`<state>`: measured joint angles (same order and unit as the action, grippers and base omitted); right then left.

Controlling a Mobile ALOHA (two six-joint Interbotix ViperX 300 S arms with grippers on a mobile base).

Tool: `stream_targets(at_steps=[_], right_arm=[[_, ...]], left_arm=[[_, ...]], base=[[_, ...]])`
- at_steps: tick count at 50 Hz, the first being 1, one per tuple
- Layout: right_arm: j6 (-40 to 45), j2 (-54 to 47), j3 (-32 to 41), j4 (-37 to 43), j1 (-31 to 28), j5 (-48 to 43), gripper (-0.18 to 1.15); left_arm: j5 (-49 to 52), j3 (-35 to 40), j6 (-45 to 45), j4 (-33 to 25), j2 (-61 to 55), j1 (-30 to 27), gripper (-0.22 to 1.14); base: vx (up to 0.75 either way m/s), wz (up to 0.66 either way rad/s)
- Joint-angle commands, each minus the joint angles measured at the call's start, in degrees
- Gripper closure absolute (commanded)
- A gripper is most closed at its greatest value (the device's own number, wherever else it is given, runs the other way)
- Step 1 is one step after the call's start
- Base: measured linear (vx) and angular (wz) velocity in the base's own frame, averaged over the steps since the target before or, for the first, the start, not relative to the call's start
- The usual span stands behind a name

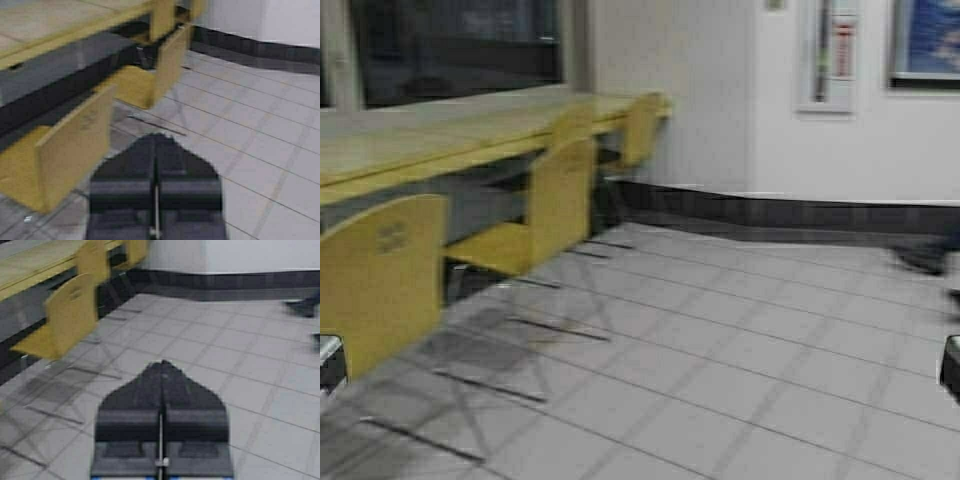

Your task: Push the chairs under the table

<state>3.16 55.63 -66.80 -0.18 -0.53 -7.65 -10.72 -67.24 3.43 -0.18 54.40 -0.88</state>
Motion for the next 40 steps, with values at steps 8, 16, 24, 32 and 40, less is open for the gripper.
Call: stream_targets(at_steps=[8, 16, 24, 32, 40], right_arm=[[-0.1, -1.3, 0.5, -0.1, -0.1, -0.3, 0.93], [0.4, -1.4, 0.5, 0.2, -0.2, -0.2, 0.93], [1.8, -1.4, 0.2, 0.2, -0.5, 1.0, 0.93], [3.7, -1.6, 0.3, 0.2, -0.6, 1.0, 0.93], [4.0, -1.8, 0.3, 0.2, -0.6, 1.0, 0.93]], left_arm=[[-0.1, 0.1, 4.0, -0.4, 0.2, 0.0, 0.89], [0.0, -0.4, 5.1, -0.4, 1.1, -0.1, 0.89], [0.1, -1.0, 5.5, -0.4, 1.3, 0.0, 0.89], [0.0, -1.2, 5.4, -0.4, 1.4, 0.0, 0.89], [0.0, -1.3, 6.0, -0.5, 1.4, 0.0, 0.89]], base=[[0.22, 0.57], [0.20, 0.61], [0.19, 0.61], [0.19, 0.65], [0.17, 0.58]])
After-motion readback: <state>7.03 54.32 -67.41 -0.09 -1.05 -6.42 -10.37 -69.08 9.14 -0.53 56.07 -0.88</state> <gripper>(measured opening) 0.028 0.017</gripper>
